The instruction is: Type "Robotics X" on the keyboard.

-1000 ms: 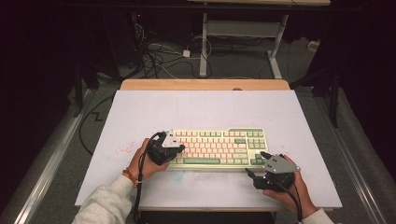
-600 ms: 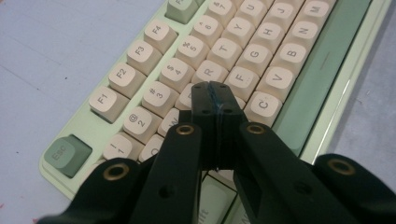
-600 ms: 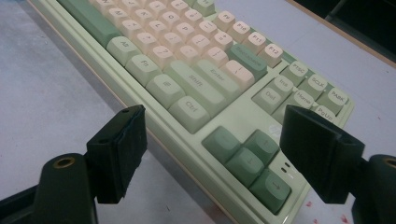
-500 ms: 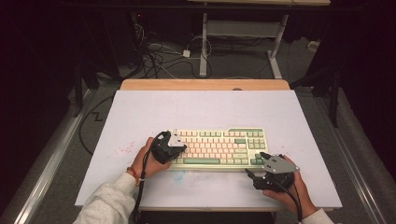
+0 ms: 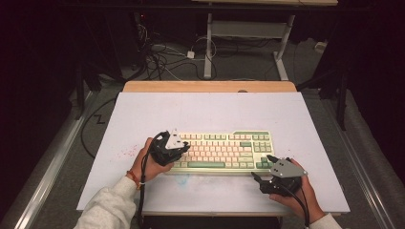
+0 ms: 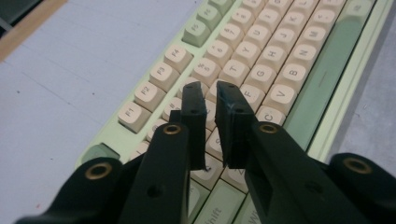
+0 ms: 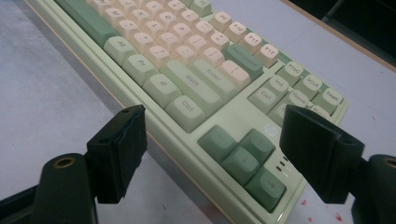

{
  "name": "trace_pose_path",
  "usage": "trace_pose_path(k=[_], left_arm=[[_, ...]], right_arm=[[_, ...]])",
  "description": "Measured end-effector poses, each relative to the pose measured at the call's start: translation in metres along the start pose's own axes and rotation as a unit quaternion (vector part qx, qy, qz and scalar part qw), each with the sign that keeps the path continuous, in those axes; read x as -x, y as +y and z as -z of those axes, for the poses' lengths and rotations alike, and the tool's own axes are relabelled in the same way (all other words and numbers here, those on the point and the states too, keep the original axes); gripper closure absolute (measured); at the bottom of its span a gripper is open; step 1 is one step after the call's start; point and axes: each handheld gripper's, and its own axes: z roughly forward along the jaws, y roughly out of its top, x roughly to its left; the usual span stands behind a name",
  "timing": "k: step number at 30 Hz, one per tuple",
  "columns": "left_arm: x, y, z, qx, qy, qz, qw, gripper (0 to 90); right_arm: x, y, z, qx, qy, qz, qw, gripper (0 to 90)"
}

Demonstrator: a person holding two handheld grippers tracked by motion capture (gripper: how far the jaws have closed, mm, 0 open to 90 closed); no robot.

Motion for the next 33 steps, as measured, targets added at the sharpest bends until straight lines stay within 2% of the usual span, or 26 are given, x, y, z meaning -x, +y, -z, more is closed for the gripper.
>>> trace_pose_path(k=[4, 9, 12, 16, 18, 19, 22, 28, 33], left_arm=[[0.000, 0.000, 0.007, 0.016, 0.010, -0.004, 0.9998, 67.4], [0.001, 0.000, 0.012, 0.028, 0.033, -0.007, 0.9990, 49.3], [0.002, -0.001, 0.016, 0.043, 0.034, -0.007, 0.9985, 37.6], [0.003, -0.001, 0.018, 0.051, 0.049, 0.000, 0.9975, 24.1], [0.003, -0.002, 0.020, 0.055, 0.043, 0.003, 0.9975, 20.8], [0.004, -0.002, 0.020, 0.057, 0.051, -0.003, 0.9970, 20.1], [0.006, -0.003, 0.023, 0.061, 0.049, -0.004, 0.9969, 19.5], [0.009, -0.006, 0.030, 0.069, 0.062, -0.010, 0.9957, 18.8], [0.008, -0.013, 0.036, 0.066, 0.076, -0.009, 0.9949, 18.8]], right_arm=[[0.001, 0.000, 0.001, 0.002, -0.001, -0.002, 1.0000, 23.1], [0.001, 0.000, 0.001, 0.003, -0.003, -0.004, 1.0000, 23.1], [0.002, 0.000, 0.002, 0.005, -0.004, -0.006, 1.0000, 23.1], [0.002, 0.000, 0.002, 0.005, -0.005, -0.008, 0.9999, 23.1], [0.003, 0.001, 0.002, 0.007, -0.005, -0.007, 0.9999, 23.1], [0.003, 0.001, 0.003, 0.008, -0.006, -0.009, 0.9999, 23.1], [0.003, 0.001, 0.003, 0.008, -0.007, -0.010, 0.9999, 23.1], [0.004, 0.001, 0.004, 0.010, -0.009, -0.011, 0.9999, 23.1], [0.005, 0.001, 0.004, 0.011, -0.010, -0.012, 0.9998, 23.1]])
